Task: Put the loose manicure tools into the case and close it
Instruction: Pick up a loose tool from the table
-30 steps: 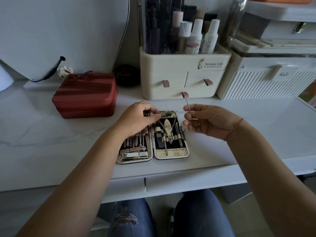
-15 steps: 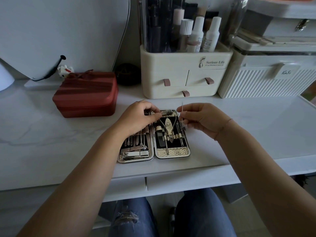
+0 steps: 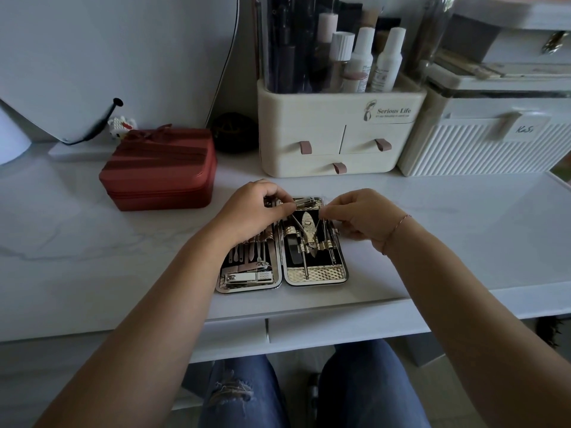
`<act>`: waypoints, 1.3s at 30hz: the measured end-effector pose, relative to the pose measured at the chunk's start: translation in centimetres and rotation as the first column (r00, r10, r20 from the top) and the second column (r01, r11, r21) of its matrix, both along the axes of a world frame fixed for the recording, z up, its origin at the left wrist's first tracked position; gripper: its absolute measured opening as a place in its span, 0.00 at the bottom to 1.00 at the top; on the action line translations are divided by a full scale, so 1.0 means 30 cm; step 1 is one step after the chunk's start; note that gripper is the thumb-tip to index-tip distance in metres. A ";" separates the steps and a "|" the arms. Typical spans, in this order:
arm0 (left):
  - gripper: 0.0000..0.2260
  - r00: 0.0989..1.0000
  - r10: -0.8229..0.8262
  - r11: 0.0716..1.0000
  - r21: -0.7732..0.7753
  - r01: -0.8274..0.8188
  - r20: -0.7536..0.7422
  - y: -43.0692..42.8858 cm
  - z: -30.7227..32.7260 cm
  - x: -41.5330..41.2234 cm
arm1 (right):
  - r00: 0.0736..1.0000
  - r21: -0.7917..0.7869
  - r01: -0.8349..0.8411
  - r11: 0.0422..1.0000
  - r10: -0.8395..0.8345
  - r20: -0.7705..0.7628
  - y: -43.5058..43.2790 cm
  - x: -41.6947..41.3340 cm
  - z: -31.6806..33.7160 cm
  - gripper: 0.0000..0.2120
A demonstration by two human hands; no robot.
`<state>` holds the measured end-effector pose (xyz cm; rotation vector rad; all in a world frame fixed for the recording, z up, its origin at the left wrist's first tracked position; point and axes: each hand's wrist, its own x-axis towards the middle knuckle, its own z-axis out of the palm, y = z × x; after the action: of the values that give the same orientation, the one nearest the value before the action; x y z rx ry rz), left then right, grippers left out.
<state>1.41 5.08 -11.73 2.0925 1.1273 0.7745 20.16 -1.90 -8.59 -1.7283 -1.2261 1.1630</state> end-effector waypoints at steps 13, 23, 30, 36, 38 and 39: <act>0.03 1.000 0.001 1.000 -0.012 -0.001 0.001 -0.002 0.001 -0.001 | 0.992 0.047 0.120 0.992 -0.118 -0.046 -0.002 -0.018 -0.010 0.10; 0.04 1.000 0.002 1.000 0.002 -0.002 -0.018 -0.006 0.009 -0.001 | 0.995 0.030 0.062 0.998 -0.064 0.073 -0.004 -0.027 -0.005 0.13; 0.05 1.000 0.002 1.000 0.004 -0.002 -0.024 -0.008 0.010 -0.001 | 0.997 0.014 0.046 0.999 -0.047 0.057 0.001 -0.021 -0.001 0.11; 0.04 1.000 0.005 1.000 0.002 -0.005 -0.015 -0.005 0.009 0.001 | 0.994 0.020 -0.042 0.999 0.039 0.099 0.004 -0.017 0.012 0.10; 0.04 1.000 0.008 1.000 0.005 -0.008 -0.013 -0.005 0.009 0.002 | 0.983 0.014 -0.082 0.997 0.078 0.167 0.008 -0.016 0.016 0.10; 0.03 1.000 0.010 1.000 0.006 -0.010 -0.013 -0.004 0.008 0.002 | 0.975 0.010 -0.094 0.996 0.090 0.203 0.011 -0.016 0.016 0.11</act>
<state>1.46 4.95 -11.47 2.1014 1.1441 0.7714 19.69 -1.57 -8.10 -1.8276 -1.4478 1.0426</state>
